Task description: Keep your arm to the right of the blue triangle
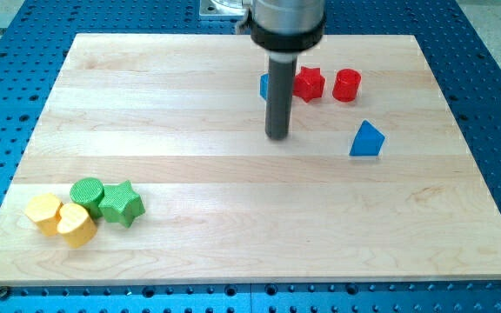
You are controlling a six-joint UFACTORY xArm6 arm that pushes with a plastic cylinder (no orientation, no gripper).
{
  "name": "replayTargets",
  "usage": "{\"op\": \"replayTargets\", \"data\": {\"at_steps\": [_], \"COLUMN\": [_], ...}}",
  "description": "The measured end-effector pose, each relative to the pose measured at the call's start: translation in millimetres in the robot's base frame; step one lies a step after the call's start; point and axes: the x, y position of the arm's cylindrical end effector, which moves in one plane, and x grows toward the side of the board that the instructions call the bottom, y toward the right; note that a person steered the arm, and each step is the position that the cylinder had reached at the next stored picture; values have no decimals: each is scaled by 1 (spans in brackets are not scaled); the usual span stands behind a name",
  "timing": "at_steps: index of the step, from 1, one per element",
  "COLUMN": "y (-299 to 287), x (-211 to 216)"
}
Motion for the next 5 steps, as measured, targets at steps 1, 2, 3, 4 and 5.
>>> {"op": "replayTargets", "data": {"at_steps": [1, 2, 3, 4, 5], "y": [51, 133, 155, 157, 137], "x": [49, 43, 9, 26, 68]}}
